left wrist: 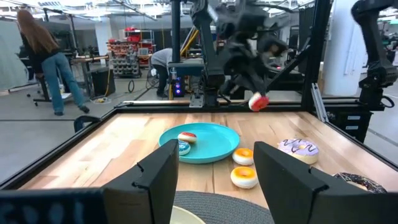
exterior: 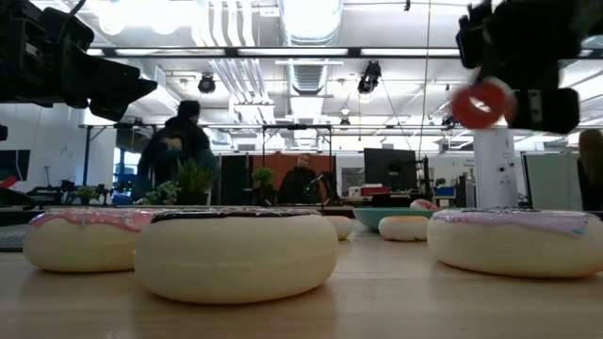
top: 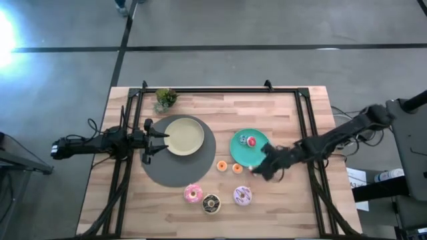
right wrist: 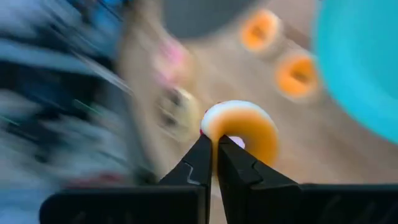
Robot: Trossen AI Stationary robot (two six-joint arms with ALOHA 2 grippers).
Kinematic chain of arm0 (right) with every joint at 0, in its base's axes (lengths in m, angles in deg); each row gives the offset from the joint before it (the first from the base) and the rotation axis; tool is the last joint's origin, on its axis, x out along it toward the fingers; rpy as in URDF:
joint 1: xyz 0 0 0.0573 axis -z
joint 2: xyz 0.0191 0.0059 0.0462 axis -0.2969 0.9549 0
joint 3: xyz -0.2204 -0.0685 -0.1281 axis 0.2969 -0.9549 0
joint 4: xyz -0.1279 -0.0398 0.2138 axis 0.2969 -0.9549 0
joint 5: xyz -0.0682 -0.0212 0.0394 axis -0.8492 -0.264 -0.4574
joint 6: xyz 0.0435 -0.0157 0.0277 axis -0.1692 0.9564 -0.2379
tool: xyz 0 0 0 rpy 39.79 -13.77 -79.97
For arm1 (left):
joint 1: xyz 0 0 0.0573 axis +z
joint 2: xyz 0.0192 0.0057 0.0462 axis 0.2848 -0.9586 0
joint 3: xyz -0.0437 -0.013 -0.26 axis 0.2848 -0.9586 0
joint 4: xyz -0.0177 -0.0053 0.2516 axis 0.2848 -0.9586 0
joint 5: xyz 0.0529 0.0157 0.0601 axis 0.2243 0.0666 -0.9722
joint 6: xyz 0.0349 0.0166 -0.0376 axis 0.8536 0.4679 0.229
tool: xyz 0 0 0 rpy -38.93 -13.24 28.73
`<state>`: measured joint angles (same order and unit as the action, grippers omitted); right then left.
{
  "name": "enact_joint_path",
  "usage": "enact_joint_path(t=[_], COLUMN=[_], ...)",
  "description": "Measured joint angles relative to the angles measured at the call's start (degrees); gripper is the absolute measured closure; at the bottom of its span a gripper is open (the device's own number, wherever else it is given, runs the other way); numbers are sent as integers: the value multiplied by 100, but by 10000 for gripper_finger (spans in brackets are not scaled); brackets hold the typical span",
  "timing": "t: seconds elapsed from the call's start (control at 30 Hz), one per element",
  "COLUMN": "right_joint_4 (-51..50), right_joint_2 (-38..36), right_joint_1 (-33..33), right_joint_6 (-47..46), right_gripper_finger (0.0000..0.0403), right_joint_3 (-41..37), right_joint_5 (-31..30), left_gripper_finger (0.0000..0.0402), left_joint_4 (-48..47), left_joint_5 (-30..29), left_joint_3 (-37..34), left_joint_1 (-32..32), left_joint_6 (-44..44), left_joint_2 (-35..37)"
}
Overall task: Pick & Place donuts
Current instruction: Put the small right red donut on the light blue plate
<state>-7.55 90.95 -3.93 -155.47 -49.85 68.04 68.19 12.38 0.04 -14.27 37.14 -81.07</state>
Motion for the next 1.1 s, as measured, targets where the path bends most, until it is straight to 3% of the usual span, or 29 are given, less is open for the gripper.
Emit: enact_joint_path(t=[0.1, 0.2, 0.3, 0.53, 0.6, 0.73, 0.87, 0.97, 1.1], right_joint_4=[2126, 3220, 3146, 2441, 2405, 2409, 2410, 2405, 2400], right_joint_2=[-286, -345, -354, -204, -207, -232, -231, -226, -226], right_joint_1=[166, 228, 231, 332, 419, 608, 770, 863, 963], right_joint_6=[-680, -946, -984, -819, -674, -407, -381, -438, -473], right_gripper_finger=[394, 394, 394, 394, 394, 393, 391, 390, 390], right_joint_3=[-905, -1394, -1449, -986, -898, -699, -617, -617, -617], right_joint_5=[-436, -1136, -1462, -1417, -1414, -1416, -1417, -1415, -1417], left_gripper_finger=[218, 218, 218, 218, 218, 218, 218, 218, 218], left_joint_4=[0, 0, 1, 30, 507, 1556, 1960, 2765, 4227], left_joint_5=[0, -1, -1, -1, -1, -16, -65, -730, -1133], left_joint_3=[-1, 0, -1, 0, -2, 42, 176, 240, 267], left_joint_1=[1, -1, -1, -1, 1, 1, 1, 3, 3], left_joint_6=[-1, 1, 1, 128, -11, -1313, -1438, -1612, -3097], left_joint_2=[1, 0, 0, 1, -19, -20, -11, -37, -40])
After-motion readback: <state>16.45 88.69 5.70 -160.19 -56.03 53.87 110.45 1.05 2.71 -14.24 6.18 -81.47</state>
